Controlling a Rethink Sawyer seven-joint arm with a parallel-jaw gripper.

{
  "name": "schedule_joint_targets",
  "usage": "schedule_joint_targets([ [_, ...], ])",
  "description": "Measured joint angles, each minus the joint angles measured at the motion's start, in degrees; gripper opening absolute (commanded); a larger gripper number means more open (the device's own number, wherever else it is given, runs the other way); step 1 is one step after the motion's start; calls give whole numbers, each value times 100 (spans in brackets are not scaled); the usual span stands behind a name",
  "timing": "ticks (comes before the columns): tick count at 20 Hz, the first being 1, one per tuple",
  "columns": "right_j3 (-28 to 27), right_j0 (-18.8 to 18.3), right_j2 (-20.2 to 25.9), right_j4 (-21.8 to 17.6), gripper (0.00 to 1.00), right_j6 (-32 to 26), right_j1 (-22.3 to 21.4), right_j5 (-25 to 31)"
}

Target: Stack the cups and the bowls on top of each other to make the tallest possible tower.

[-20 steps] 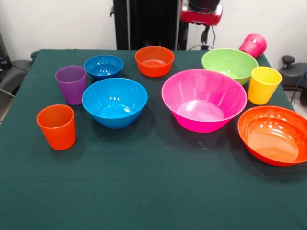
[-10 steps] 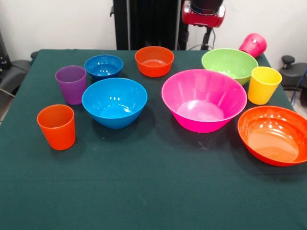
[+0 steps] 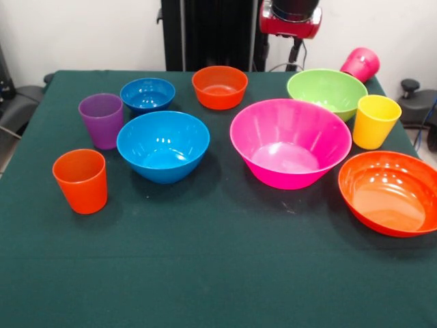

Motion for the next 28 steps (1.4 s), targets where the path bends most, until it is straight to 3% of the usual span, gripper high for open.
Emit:
schedule_joint_targets([
  [15,-138,0,33,-1,100,0,1,84],
  [28,-446,-1,46,-2,100,0,2,582],
])
